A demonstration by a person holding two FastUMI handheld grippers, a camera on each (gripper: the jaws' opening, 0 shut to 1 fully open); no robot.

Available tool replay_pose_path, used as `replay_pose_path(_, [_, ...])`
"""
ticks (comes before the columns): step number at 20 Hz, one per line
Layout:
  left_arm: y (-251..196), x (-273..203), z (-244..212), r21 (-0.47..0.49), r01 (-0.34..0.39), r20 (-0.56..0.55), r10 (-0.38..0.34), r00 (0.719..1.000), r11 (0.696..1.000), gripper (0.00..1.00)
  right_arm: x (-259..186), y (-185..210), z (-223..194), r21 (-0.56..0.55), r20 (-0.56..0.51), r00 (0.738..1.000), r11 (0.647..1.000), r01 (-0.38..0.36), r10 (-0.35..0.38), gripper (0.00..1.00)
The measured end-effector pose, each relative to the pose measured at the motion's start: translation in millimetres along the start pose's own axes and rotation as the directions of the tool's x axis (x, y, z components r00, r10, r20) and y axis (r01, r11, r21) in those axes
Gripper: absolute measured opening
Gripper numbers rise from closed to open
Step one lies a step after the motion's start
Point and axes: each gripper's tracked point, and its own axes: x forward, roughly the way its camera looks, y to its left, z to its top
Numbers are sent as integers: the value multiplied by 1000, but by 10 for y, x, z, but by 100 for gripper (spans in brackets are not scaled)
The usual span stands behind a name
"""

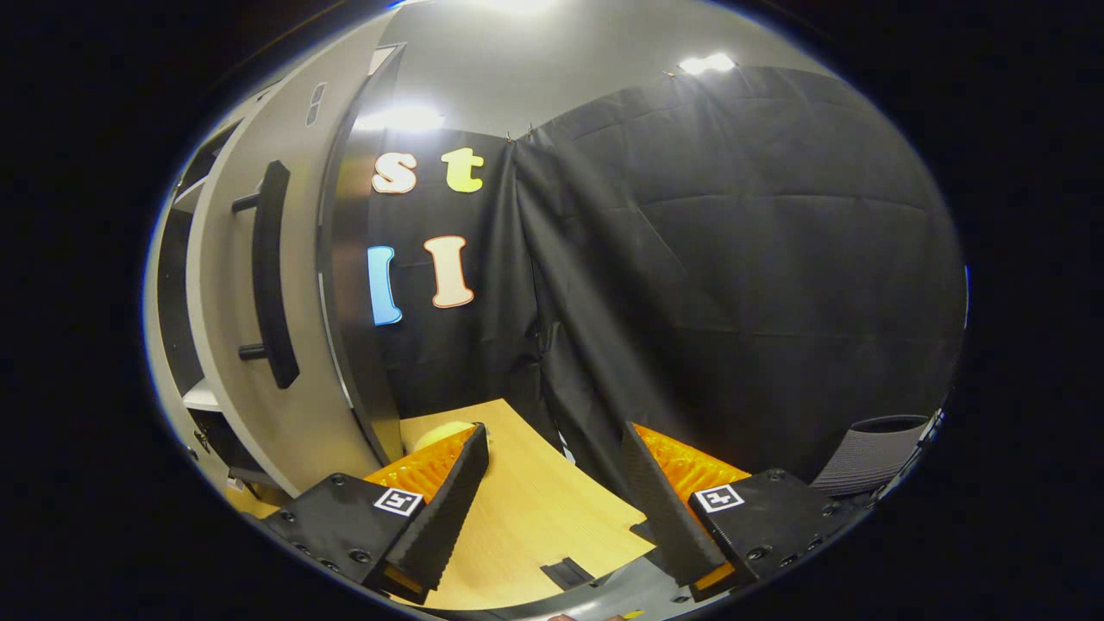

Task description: Grab one shoe with the right hand and put it into the shoe cabinet, grab the other shoe with the left hand and put it into the shoe cabinet; then close the right door with the right hand and the left door with the left hand.

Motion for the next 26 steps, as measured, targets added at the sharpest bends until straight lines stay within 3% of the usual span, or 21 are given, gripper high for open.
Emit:
replay_pose_path(5, [49,106,232,-20,16,68,-15,998,1000,1,235,-34,90,-12,30,999,1000,-23,24,99])
replay_pose_path(14, [-83,-465,1553,-30,125,237,-115,965,992,1,382,-42,12,-26,32,999,999,-31,32,98])
replay_pose_path(20, [-15,-481,2513,43,85,341,-95,935,995,1,299,-67,105,-22,73,997,1000,-8,10,98])
replay_pose_path(26, [6,-335,3500,79,68,454,-97,886,995,1,42,-200,15,29,62,997,999,45,-47,99])
